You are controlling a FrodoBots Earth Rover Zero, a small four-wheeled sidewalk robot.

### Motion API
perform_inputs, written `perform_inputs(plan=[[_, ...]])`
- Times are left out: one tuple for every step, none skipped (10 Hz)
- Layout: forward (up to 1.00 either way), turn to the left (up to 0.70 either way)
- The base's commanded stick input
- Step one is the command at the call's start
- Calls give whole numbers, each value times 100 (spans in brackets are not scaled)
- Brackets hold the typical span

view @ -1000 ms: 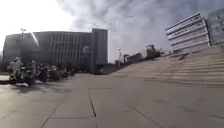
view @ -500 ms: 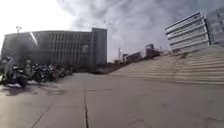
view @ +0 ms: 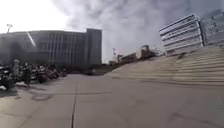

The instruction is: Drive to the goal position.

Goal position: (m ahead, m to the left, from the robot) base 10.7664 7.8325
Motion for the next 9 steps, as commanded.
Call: perform_inputs(plan=[[70,0],[70,0],[70,0],[70,0],[70,0],[70,0],[70,0],[70,0],[70,0]])
